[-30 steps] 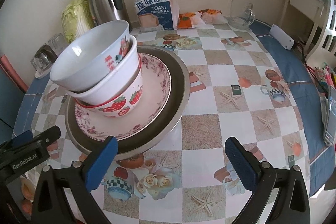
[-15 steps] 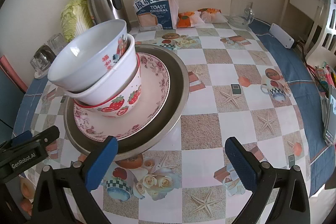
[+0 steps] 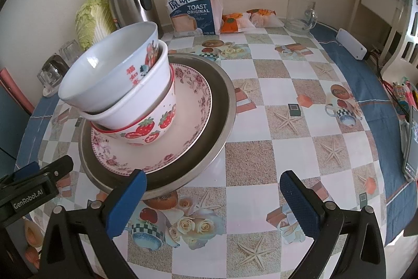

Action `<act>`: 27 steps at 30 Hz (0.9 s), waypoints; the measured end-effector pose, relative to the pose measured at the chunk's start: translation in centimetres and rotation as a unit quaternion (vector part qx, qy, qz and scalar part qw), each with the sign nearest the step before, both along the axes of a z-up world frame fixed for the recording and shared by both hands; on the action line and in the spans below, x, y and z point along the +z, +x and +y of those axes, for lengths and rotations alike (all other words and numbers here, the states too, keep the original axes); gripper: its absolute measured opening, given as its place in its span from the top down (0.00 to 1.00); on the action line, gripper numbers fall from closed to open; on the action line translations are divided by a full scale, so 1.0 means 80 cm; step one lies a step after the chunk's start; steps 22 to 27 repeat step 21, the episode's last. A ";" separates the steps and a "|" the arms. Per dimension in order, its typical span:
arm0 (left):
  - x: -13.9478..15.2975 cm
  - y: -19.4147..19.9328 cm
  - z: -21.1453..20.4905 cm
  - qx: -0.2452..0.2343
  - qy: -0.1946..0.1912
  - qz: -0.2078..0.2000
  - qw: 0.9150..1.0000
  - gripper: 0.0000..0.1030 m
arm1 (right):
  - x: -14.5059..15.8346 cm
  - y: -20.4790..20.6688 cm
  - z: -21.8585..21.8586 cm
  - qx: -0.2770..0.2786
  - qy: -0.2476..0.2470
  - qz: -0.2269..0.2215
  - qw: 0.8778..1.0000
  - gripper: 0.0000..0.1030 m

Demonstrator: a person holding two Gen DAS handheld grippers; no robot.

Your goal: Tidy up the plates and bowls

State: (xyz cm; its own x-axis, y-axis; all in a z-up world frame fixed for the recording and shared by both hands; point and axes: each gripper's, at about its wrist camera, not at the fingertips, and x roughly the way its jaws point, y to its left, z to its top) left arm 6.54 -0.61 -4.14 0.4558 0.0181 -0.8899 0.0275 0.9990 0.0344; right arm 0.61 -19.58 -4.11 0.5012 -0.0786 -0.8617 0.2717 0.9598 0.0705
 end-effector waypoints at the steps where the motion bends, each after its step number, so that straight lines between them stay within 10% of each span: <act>1: 0.000 0.000 0.000 0.000 0.000 0.000 1.000 0.08 | -0.001 0.000 0.001 0.000 0.000 0.000 1.000 0.00; 27: 0.010 -0.006 -0.003 -0.001 0.010 -0.029 1.000 0.08 | -0.002 0.000 0.003 0.002 -0.001 0.003 1.000 0.00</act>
